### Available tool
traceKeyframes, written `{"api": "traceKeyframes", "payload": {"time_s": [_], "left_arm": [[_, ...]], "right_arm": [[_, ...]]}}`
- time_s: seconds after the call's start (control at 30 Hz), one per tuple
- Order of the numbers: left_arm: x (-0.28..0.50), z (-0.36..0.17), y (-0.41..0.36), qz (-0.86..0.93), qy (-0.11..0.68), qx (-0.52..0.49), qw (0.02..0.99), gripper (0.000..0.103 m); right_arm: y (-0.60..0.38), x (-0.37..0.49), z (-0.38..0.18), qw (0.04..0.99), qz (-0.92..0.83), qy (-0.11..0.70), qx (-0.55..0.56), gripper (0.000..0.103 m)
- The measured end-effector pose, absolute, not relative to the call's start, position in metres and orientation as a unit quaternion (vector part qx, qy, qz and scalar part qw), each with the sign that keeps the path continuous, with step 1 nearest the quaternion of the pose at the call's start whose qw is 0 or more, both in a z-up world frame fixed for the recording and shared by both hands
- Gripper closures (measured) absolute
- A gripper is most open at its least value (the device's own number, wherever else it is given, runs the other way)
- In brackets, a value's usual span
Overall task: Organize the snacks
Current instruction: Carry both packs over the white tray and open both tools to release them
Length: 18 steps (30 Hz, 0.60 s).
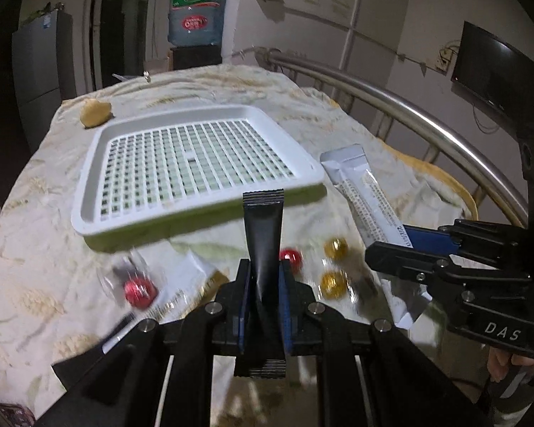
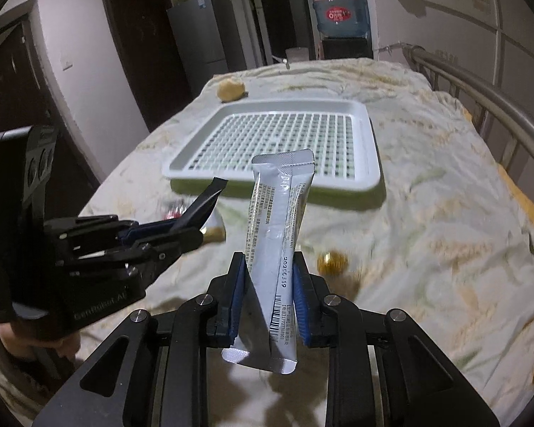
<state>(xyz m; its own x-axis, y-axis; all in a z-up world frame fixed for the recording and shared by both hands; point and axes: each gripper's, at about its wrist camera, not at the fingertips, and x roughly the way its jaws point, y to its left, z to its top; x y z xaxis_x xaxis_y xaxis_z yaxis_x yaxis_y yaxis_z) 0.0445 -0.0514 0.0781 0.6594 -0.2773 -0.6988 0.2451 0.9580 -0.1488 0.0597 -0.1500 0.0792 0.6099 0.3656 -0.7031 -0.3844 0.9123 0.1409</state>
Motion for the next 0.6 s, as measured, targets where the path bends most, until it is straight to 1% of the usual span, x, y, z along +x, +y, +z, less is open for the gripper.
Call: {"api": "traceKeyframes", "payload": {"time_s": [0.37, 0.6], "left_arm": [[0.088, 0.09, -0.032, -0.114, 0.374, -0.058, 0.919, 0.087], [0.12, 0.093, -0.022, -0.091, 0.367, -0.076, 0.923, 0.087]], "right_arm": [[-0.14, 0.116, 0.098, 0.9, 0.216, 0.378, 0.015, 0.079], [-0.129, 0.163, 0.093, 0.898, 0.204, 0.389, 0.028, 0.079]]}}
